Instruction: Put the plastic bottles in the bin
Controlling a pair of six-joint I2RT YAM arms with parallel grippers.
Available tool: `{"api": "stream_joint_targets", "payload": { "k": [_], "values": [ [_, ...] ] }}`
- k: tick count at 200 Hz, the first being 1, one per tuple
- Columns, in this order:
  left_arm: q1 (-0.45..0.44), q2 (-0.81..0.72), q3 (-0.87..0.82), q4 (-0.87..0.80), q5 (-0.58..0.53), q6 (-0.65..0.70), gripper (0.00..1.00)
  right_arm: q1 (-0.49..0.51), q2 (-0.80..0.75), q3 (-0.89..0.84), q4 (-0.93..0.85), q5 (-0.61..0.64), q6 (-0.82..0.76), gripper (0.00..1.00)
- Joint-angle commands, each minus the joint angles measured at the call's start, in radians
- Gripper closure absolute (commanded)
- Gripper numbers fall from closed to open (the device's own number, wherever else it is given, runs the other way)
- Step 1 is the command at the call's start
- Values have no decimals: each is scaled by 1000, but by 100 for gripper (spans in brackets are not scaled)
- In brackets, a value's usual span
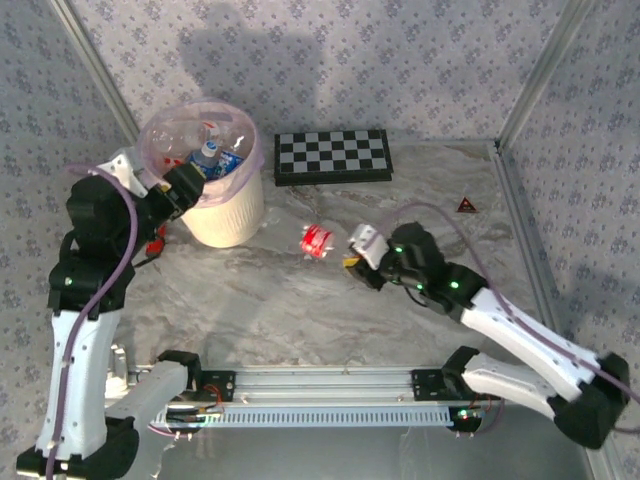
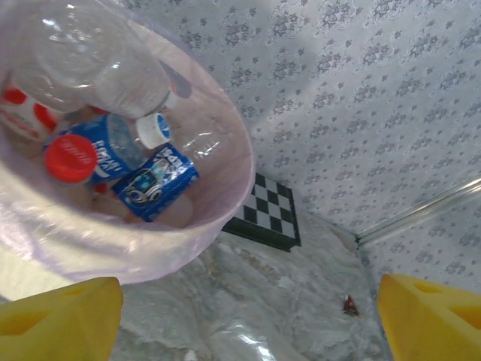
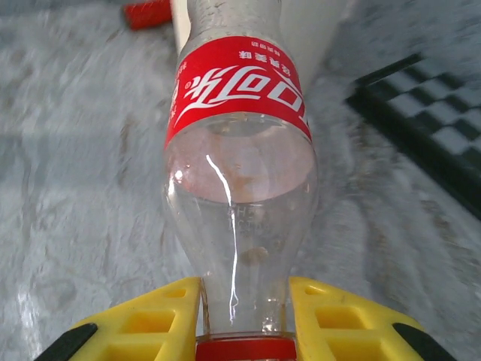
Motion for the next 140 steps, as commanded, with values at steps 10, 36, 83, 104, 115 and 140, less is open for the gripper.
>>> {"api": "stream_joint_targets", "payload": {
  "k": [10,36,83,104,115,140],
  "values": [
    [-97,7,-77,222,-107,-157,12,-74,-127,-34,3,131,156,100],
    [-211,86,-65,286,-112,-205,12,-111,-184,-38,126,149,238,100],
    [-412,265,-60,453,-108,-232,6,-105,-144,-37,273,80,290,100],
    [-452,329,-54,511,-95,-242,3,-95,-135,-44,299,69,304,100],
    [-468,357,-53,546,-87,-253,1,-92,-130,-44,294,66,308,100],
    [-501,415,-26,583,-76,-255,0,-83,-124,-48,294,56,315,100]
  ]
}}
